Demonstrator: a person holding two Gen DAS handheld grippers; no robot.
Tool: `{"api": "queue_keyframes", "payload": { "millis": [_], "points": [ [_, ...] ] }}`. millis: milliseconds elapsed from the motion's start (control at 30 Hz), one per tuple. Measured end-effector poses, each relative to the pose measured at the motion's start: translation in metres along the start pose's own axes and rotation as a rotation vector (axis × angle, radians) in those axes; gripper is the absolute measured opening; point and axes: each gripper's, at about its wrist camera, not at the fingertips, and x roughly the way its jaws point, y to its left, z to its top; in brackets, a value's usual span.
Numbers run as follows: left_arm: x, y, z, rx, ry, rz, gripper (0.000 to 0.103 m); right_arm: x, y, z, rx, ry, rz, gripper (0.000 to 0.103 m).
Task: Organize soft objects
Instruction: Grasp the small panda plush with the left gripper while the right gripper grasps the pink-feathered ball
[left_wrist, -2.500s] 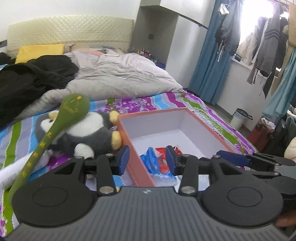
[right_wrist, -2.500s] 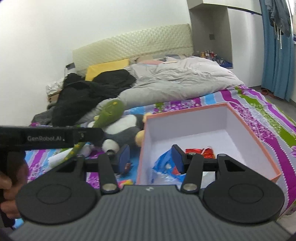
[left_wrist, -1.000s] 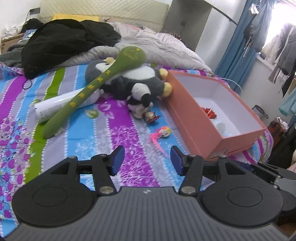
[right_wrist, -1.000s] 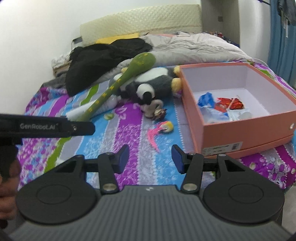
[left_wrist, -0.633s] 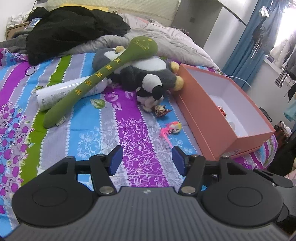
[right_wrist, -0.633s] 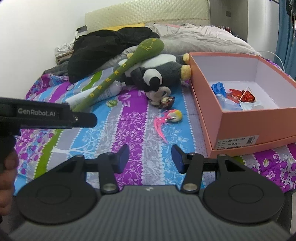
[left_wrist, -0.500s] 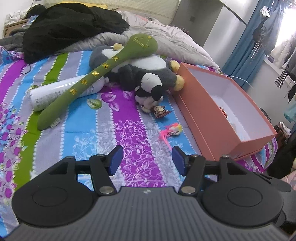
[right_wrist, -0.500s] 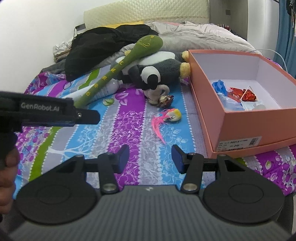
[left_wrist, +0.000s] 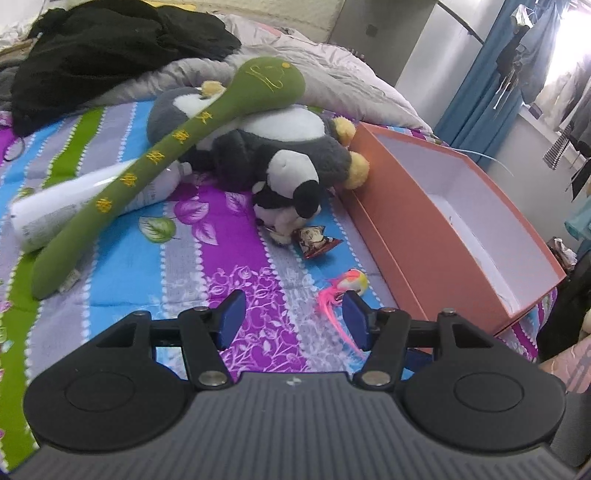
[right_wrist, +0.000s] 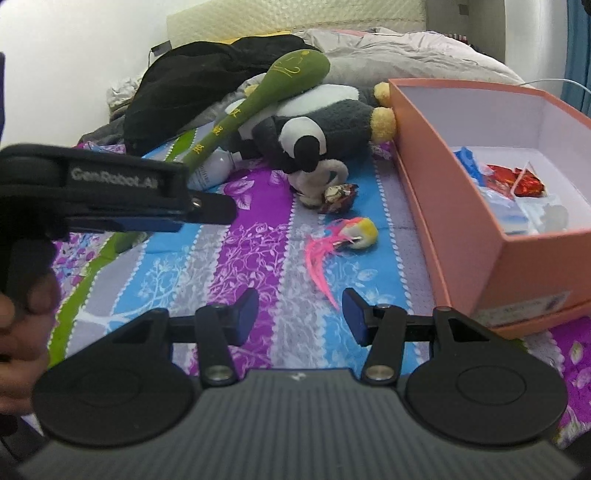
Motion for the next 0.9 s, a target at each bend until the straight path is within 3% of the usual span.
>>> {"api": "queue_keyframes", "payload": {
  "millis": [233, 467, 633, 767, 900],
  "points": [
    [0.038, 0.006, 0.018, -0.024, 0.005, -0.022, 0.063, 0.035, -0.009, 0.010, 0.000, 0.020, -0.047, 0.053],
    [0.070, 0.009, 0.054, -0.048, -0.046, -0.035, 0.064, 0.071, -0.019, 0.024, 0.021, 0.002, -0.082, 0.053],
    [0.096, 0.014, 0.080, -0.089, -0.075, 0.000, 0.071, 0.092, -0.021, 0.034, -0.014, -0.018, -0.123, 0.053],
    [0.109, 0.015, 0.094, -0.119, -0.096, -0.018, 0.073, 0.101, -0.018, 0.039, -0.079, -0.044, -0.171, 0.052],
    [0.124, 0.010, 0.101, -0.124, -0.096, -0.024, 0.073, 0.115, -0.023, 0.042, -0.087, -0.013, -0.187, 0.051]
  ]
}}
